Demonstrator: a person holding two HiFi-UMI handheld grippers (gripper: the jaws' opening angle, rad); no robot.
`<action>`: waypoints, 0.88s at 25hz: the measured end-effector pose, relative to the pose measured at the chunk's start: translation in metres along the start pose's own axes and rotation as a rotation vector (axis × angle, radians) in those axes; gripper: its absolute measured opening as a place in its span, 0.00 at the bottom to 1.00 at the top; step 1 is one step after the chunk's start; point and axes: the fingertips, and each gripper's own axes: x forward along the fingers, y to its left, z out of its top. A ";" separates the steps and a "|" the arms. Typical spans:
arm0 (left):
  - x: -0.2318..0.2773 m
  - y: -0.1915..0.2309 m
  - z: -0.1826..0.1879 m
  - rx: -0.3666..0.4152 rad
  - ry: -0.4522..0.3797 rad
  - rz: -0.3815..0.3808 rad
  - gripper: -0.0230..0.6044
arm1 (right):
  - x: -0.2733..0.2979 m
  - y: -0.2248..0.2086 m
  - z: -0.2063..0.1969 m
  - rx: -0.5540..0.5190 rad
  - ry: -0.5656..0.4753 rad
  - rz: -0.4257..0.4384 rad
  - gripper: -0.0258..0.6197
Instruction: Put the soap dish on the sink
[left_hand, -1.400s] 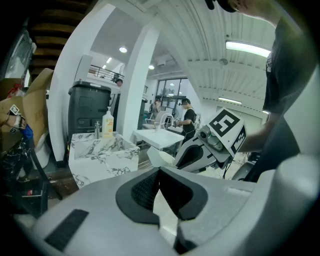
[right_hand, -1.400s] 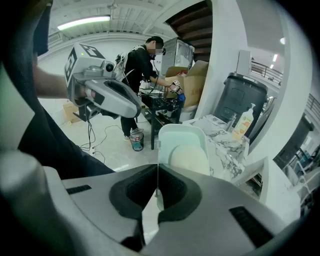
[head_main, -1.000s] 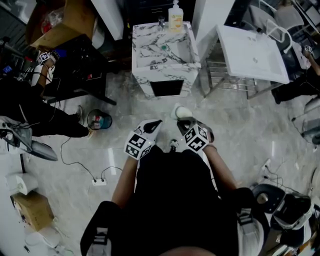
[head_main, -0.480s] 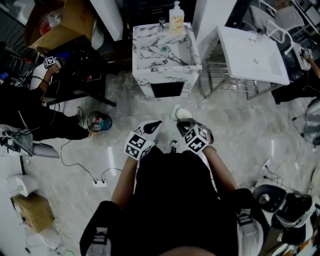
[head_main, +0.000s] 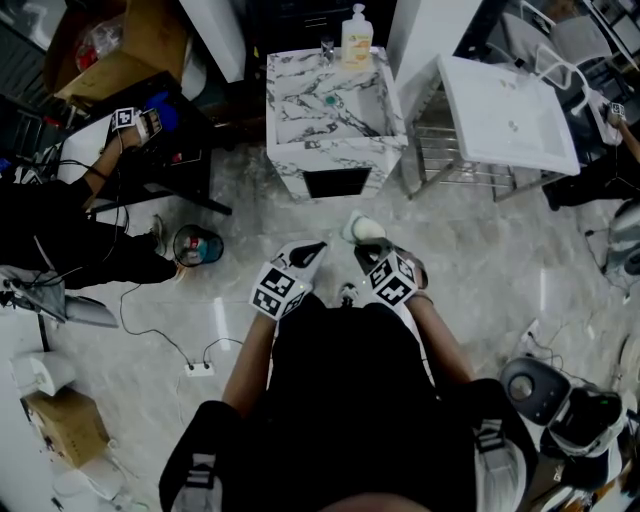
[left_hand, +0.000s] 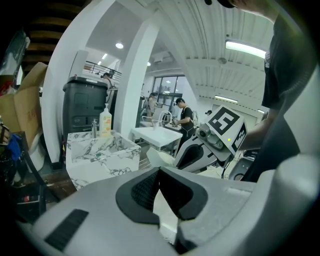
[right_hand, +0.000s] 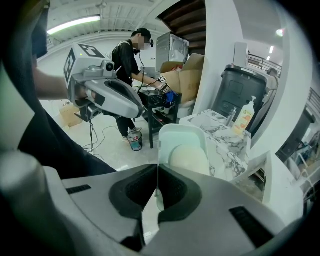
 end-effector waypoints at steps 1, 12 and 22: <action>0.001 0.003 0.000 -0.001 0.001 -0.001 0.04 | 0.002 -0.002 0.002 -0.001 0.001 0.000 0.04; 0.006 0.036 0.009 -0.009 -0.003 -0.012 0.04 | 0.020 -0.020 0.017 -0.012 0.032 0.000 0.04; 0.011 0.070 0.014 -0.007 0.002 -0.011 0.04 | 0.037 -0.041 0.039 -0.010 0.036 0.006 0.04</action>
